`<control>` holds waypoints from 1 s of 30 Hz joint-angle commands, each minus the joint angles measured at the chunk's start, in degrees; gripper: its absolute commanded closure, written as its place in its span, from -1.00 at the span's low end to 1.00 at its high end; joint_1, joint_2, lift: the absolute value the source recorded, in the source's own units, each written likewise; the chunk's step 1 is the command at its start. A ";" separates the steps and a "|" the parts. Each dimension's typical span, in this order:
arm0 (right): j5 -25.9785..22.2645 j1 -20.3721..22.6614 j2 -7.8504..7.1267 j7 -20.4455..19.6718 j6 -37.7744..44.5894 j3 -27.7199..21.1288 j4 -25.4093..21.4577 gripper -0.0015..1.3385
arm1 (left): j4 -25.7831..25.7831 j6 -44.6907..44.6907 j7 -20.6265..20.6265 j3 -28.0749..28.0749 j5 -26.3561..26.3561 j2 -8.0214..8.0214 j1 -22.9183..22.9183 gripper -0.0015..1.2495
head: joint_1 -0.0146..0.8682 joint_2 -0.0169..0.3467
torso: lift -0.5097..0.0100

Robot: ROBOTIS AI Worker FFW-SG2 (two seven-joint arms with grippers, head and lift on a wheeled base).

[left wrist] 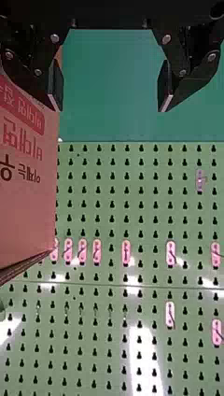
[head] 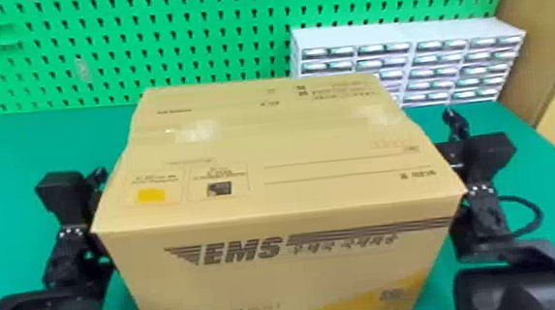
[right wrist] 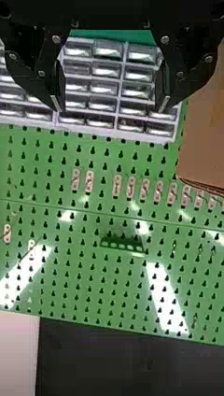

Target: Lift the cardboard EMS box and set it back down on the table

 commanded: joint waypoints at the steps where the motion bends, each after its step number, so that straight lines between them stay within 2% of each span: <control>1: -0.70 -1.17 -0.32 0.01 -0.06 0.59 -0.39 -0.24 | -0.79 -0.03 -2.64 -0.23 -0.11 -0.10 -1.45 -0.26 | 0.57 -0.98 | 0.52; 14: -1.14 -5.56 -1.02 -0.34 -0.06 1.38 -1.54 -0.24 | -2.90 0.06 -2.82 1.18 -1.96 -0.02 -7.16 -0.26 | 0.57 -0.98 | 0.52; 30: -1.14 -6.18 -1.28 -0.69 0.12 1.91 -1.54 -0.24 | -3.17 0.41 -2.82 1.62 -3.01 -0.02 -7.86 -0.26 | 0.57 -0.98 | 0.52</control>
